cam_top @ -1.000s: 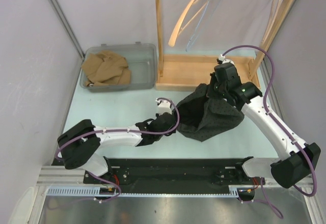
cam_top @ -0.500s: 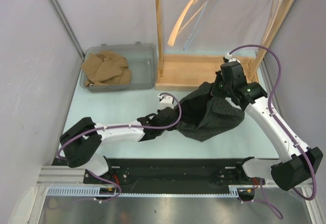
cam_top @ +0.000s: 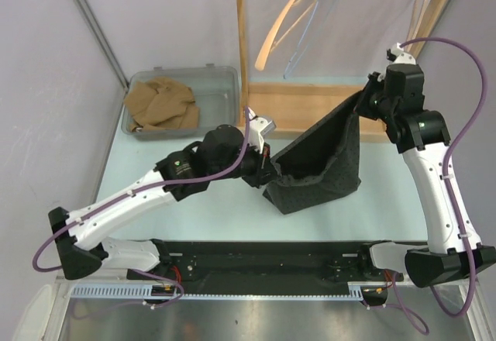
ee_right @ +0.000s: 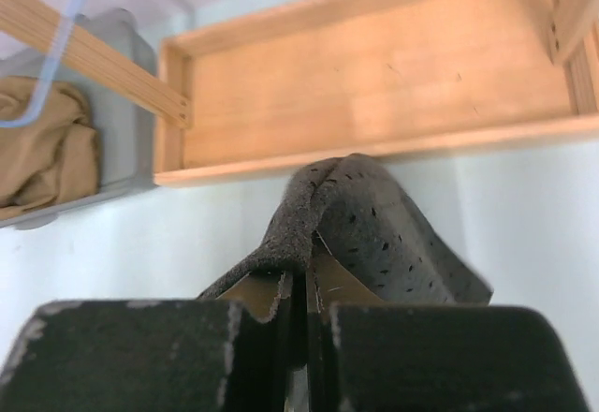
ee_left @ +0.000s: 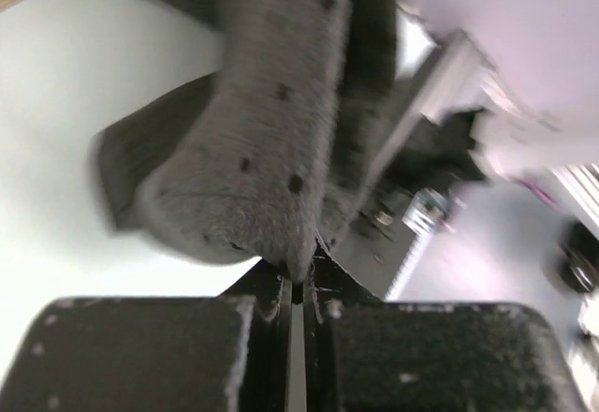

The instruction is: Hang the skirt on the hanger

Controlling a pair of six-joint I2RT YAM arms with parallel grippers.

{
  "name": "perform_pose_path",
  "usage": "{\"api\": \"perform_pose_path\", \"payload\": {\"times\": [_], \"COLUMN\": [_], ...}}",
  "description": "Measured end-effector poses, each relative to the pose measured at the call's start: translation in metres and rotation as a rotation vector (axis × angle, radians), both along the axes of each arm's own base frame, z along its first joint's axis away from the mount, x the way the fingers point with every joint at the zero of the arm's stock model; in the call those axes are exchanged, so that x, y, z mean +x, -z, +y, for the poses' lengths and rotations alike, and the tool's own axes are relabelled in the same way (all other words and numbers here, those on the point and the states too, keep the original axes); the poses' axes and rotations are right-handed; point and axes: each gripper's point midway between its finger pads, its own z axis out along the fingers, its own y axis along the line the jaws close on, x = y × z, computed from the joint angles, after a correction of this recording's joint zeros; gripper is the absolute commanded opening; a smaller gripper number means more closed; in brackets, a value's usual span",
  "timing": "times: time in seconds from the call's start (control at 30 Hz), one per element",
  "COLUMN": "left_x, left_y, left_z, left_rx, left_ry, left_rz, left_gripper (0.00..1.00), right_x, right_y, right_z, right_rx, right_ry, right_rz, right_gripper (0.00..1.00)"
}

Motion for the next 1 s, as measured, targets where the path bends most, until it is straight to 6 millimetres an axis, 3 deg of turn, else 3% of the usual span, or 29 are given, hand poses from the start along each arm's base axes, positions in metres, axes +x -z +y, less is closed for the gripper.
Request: {"api": "perform_pose_path", "payload": {"times": [0.1,0.2,0.4,0.67,0.9,1.0], "left_x": [-0.019,-0.035,-0.059,-0.070,-0.089,-0.091], "left_y": [-0.014,-0.016,-0.018,-0.028,-0.066,-0.092], "left_z": [-0.002,-0.012,-0.049,-0.072,-0.113,-0.138], "left_rx": [-0.047,-0.072,-0.058,-0.084,-0.173,-0.220], "left_ry": [0.107,0.209,0.386,0.441,0.575,0.636], "left_rz": [-0.001,0.017,0.055,0.051,0.022,0.011], "left_gripper": [0.00,0.00,0.00,0.00,0.00,0.00], "right_x": [0.001,0.004,0.007,-0.005,-0.013,-0.009], "right_y": [-0.019,-0.030,-0.051,-0.093,-0.144,-0.164], "right_z": [0.004,0.007,0.002,-0.011,-0.027,-0.029], "right_rx": [-0.001,-0.010,-0.039,-0.068,-0.100,-0.098], "right_ry": [-0.033,-0.057,-0.062,-0.032,0.022,0.039], "right_rz": [-0.037,-0.053,-0.081,-0.165,-0.286,-0.341], "right_gripper": [0.00,0.00,0.00,0.00,0.00,0.00]}}
